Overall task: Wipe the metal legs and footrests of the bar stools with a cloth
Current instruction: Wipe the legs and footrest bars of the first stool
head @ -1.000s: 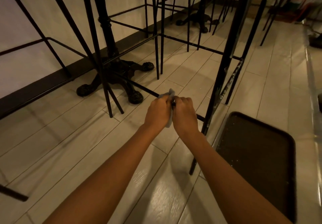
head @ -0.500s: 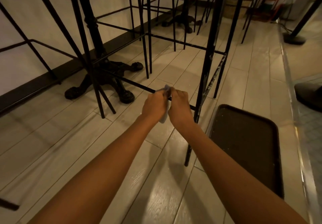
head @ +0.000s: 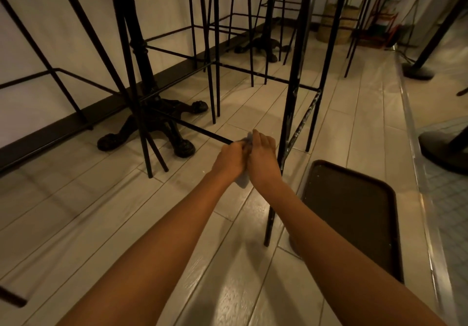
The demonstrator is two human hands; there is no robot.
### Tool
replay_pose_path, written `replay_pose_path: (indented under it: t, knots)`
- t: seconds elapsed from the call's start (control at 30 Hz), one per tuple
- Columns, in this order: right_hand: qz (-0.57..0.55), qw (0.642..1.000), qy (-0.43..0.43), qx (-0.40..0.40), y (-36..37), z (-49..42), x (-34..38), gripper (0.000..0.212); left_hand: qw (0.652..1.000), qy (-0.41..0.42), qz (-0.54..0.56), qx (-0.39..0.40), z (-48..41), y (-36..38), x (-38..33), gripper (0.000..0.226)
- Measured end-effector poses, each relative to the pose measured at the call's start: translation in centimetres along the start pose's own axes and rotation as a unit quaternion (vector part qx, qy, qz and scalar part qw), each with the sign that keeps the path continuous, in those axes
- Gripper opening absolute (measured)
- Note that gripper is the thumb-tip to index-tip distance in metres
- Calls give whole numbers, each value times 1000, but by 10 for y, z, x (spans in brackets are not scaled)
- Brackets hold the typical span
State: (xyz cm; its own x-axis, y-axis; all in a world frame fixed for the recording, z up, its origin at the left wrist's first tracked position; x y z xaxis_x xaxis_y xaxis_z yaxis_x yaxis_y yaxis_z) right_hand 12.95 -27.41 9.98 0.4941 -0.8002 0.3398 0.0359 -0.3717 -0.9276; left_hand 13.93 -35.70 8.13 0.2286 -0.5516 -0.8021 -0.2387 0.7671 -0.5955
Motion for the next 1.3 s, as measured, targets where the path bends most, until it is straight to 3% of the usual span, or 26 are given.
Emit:
replay_pose_path:
  t: [0.17, 0.33, 0.43, 0.53, 0.67, 0.77, 0.87, 0.93, 1.03, 1.1, 1.3]
  knots:
    - [-37, 999, -25, -4, -10, 2, -4, 57, 998, -40, -6, -45, -8, -5, 2, 43]
    - [-87, 995, -40, 26, -2, 0, 0, 51, 994, -97, -42, 0, -11, -4, -11, 43]
    - [-104, 993, -34, 46, 2, -1, 4, 64, 989, -132, -68, 16, -13, -6, -14, 44]
    - [-87, 994, -39, 45, 2, -3, 4, 72, 990, -127, 5, 65, -16, -9, -13, 43]
    - [-92, 995, -36, 32, 0, -6, 1, 54, 972, -146, 85, 164, -11, -23, -11, 38]
    - [-28, 997, -41, 64, 8, -9, -2, 59, 966, -145, 99, 193, -11, -39, -10, 34]
    - [28, 996, -52, 63, 15, -14, -2, 53, 995, -95, -1, 33, -27, -61, 5, 32]
    - [44, 996, -60, 56, 17, -16, 2, 50, 980, 12, -185, -73, -34, -71, 15, 35]
    - [90, 992, -82, 38, 23, -17, 10, 43, 933, 168, -315, -40, -41, -59, 37, 46]
    - [109, 991, -69, 33, 30, -19, 14, 43, 923, 210, -323, -12, -42, -50, 48, 50]
    - [166, 984, -55, 36, 31, -24, 20, 62, 883, 273, -378, -50, -28, -40, 45, 65]
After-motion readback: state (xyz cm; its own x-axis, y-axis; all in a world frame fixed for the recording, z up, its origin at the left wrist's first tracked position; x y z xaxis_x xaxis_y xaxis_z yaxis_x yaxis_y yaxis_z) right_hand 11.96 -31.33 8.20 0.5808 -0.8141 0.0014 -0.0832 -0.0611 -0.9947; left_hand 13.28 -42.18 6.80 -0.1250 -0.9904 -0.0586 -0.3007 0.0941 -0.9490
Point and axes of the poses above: each hand's wrist, its own z-axis away from the middle knuckle, its own y-axis out of the palm, x = y × z, the point moved 3 cm from there along -z, towards the middle knuckle, and after that the axes turned 5 degrees about z, right-handed, at the moved point
